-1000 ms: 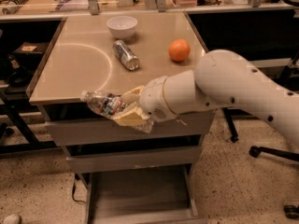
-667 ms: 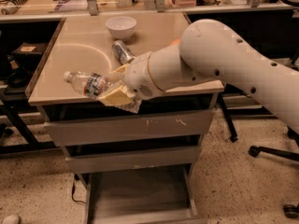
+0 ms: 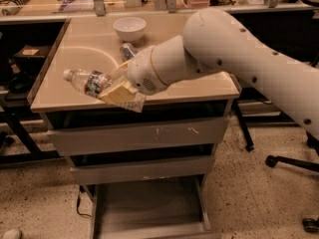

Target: Pick water bottle from bottom drawer and place on counter

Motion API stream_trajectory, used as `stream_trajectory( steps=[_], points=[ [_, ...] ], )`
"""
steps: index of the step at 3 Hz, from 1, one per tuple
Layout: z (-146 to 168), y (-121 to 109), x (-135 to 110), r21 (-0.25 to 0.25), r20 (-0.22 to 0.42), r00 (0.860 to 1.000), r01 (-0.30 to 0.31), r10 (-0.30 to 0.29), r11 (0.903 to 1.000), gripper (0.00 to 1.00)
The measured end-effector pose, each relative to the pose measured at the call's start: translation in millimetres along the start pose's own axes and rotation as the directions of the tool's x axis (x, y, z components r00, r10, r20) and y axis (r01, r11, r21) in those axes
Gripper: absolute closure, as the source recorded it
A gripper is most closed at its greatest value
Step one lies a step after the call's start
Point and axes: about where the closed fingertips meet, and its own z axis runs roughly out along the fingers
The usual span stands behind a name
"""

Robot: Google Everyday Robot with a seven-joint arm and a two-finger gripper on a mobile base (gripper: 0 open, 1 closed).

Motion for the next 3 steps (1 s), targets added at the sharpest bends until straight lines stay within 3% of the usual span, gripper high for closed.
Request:
stream_trajectory(
  steps=[1, 2, 3],
  points=[
    [18, -27, -22, -0.059, 0.002, 1.0, 0.005, -0.005, 0.9983, 1.0],
    [44, -42, -48, -0.136, 0.007, 1.0, 0.024, -0.023, 0.9905, 1.0],
    [48, -45, -49, -0.145, 0.005, 1.0, 0.014, -0.014, 0.9893, 1.0]
  ],
)
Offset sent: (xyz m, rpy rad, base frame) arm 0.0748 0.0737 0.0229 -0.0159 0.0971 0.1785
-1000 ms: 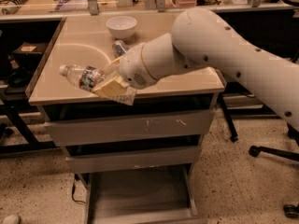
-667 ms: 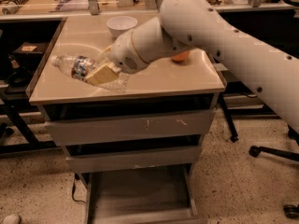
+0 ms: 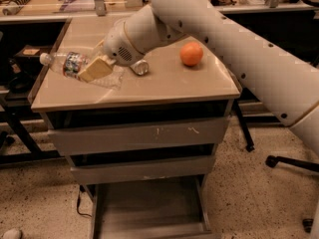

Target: Pick water bottle from bottom drawer and place on counter

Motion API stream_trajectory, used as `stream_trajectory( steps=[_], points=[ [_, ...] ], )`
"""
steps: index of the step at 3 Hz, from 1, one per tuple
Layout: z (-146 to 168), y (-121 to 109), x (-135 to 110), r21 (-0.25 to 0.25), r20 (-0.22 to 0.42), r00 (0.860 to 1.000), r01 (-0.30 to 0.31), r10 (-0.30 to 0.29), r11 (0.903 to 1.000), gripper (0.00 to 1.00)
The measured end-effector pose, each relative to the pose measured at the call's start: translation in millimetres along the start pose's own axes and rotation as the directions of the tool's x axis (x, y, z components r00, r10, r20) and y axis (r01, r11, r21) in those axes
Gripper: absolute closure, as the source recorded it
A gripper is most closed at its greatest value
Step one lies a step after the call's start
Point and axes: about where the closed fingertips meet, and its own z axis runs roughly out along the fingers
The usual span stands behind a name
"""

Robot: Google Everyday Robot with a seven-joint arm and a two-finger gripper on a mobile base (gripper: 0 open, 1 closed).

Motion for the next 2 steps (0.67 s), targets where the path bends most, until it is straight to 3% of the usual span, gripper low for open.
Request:
stream_trajectory(
  steps=[2],
  points=[
    [17, -34, -3, -0.036, -0.033, 0.998, -0.05, 0.049, 0.9981, 1.0]
  ],
)
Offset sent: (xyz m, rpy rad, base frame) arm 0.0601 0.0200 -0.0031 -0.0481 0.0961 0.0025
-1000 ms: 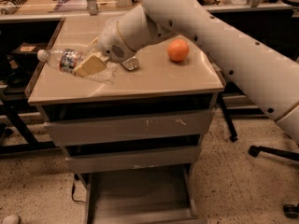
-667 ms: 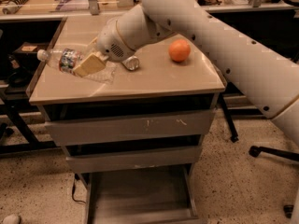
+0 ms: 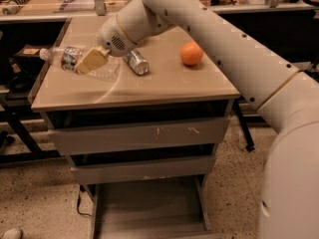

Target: Pick water bottle from bottom drawer and place on counter

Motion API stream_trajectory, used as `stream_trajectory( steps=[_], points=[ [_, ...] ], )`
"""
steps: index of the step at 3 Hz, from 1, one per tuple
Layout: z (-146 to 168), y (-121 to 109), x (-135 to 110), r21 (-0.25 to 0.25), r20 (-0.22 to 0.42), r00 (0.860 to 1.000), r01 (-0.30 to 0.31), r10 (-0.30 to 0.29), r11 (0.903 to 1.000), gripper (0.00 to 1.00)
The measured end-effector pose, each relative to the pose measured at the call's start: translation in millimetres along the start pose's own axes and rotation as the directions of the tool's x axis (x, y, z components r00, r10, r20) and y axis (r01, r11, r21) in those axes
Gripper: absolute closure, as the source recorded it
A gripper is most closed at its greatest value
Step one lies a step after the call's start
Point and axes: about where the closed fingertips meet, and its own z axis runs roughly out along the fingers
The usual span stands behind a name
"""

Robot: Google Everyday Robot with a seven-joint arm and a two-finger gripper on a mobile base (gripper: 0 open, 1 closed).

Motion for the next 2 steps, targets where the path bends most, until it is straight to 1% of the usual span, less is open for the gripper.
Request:
stream_trajectory(
  steps=[1, 2],
  points=[
    [7, -13, -2, -0.013, -0.016, 1.0, -0.015, 0.015, 0.9998, 1.0],
    [21, -20, -3, 0.0, -0.059, 0.998, -0.012, 0.012, 0.9999, 1.0]
  ],
)
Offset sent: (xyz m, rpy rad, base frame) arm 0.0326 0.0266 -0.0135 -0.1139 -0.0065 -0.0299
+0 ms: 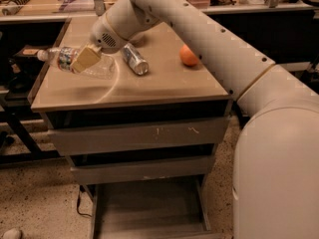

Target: Pick water bottle from bottom drawer and place on counter

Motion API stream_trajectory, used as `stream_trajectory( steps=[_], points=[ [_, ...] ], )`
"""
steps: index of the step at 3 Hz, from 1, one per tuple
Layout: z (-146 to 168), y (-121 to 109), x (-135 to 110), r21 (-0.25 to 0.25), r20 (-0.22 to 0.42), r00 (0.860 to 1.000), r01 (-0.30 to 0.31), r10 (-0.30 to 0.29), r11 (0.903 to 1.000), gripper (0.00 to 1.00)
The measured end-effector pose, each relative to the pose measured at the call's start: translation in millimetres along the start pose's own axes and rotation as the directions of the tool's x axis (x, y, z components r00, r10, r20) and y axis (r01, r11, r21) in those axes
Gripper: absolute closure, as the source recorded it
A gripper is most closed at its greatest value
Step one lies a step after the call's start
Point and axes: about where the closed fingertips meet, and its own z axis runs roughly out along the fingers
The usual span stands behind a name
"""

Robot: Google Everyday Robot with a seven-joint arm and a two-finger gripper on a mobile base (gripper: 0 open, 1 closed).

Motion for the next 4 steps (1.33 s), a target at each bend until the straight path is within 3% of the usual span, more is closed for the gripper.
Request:
stream_trajectory(
  steps=[2, 4],
  points=[
    [17, -16, 4, -0.003, 0.057, 0.998, -0.02, 0.02, 0.9998, 1.0],
    [30, -29, 8, -0.022, 0.034, 0.998, -0.048, 0.049, 0.9986, 1.0]
  ],
)
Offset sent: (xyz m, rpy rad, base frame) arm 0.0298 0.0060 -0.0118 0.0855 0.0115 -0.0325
